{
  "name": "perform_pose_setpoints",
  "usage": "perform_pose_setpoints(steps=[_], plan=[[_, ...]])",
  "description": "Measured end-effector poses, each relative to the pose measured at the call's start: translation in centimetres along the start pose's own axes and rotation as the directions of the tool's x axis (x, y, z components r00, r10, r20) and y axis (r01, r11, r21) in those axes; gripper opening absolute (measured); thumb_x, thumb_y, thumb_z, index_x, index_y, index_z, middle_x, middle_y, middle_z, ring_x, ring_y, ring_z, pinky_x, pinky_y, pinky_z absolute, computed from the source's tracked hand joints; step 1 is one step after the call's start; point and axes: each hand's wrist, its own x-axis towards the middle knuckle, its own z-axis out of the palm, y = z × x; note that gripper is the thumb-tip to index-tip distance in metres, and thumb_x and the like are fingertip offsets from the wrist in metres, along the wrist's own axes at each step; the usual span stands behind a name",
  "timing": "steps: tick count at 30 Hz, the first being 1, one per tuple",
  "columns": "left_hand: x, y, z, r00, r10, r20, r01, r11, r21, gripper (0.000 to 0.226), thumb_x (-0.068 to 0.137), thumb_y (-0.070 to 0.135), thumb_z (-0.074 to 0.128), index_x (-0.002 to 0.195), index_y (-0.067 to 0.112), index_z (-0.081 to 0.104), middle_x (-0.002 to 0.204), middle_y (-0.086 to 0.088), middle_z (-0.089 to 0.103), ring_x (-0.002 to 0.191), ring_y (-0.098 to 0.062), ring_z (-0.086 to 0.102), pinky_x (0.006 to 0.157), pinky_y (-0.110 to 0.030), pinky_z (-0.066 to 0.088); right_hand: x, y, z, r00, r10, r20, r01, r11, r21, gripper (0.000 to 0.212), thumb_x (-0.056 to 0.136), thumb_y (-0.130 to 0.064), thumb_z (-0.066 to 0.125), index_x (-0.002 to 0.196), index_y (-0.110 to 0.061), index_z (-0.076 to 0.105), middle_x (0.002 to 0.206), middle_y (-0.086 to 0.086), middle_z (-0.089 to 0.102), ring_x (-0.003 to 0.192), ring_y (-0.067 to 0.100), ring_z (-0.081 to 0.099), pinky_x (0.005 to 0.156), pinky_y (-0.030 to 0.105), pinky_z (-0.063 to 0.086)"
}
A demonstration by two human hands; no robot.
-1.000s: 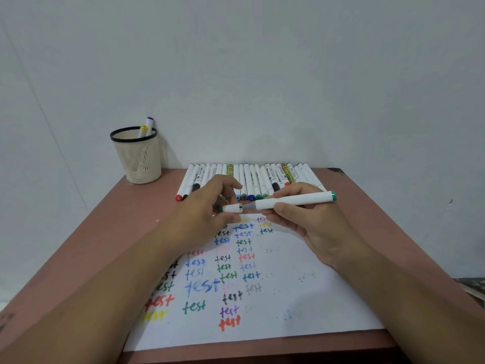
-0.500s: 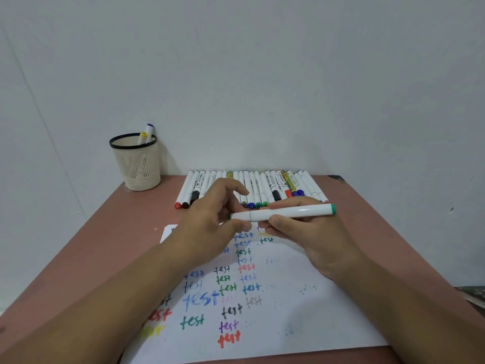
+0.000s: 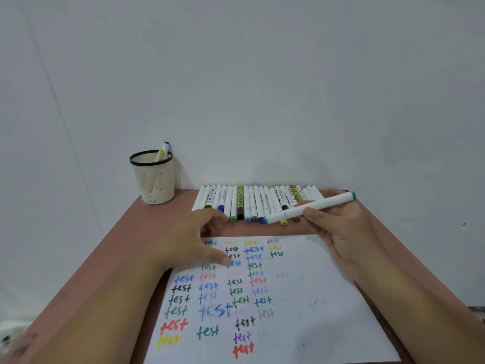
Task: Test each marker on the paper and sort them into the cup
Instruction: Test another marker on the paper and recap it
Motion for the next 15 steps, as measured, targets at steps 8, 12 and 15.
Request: perform_pose_setpoints(steps=[8,12,15], plan=[[0.0,-0.8,-1.0,0.883,-0.116,-0.456,-0.007,0.966,-0.260,0.031,0.083,0.045,0.077,0.110,0.035,0.065,0.104,0.016,0.065,0.095,-0.004,0.058,0.070,-0.013,0.044,2.5,-4.1,7.6,0.999,-0.023,0.024,0.021,0.997,0.081,0.005,0.103,0.000,0.056,0.103,-0.006,0.055,0.113,0.022,0.068,0.101,0.032,0.078,0.084,0.039,0.065],[0.4,-2.7,-2.1,0.763,-0.260,-0.591,0.091,0.949,-0.301,0.031,0.085,0.053,0.070,0.112,0.040,0.063,0.109,0.024,0.061,0.102,0.002,0.056,0.079,-0.023,0.044,5.3,-3.8,14.4,0.990,-0.098,0.103,0.099,0.995,-0.004,0.013,0.097,0.002,0.065,0.107,-0.002,0.059,0.105,0.013,0.063,0.098,0.030,0.078,0.085,0.038,0.064],[0.7,-4.1,-2.7,0.661,-0.308,-0.684,0.078,0.935,-0.346,0.038,0.084,0.053,0.071,0.117,0.038,0.063,0.116,0.023,0.061,0.108,0.000,0.056,0.087,-0.027,0.047,7.7,-2.2,19.1,0.978,-0.165,0.124,0.175,0.982,-0.068,0.013,0.095,0.000,0.068,0.105,-0.005,0.061,0.103,0.012,0.068,0.097,0.023,0.077,0.083,0.037,0.065]])
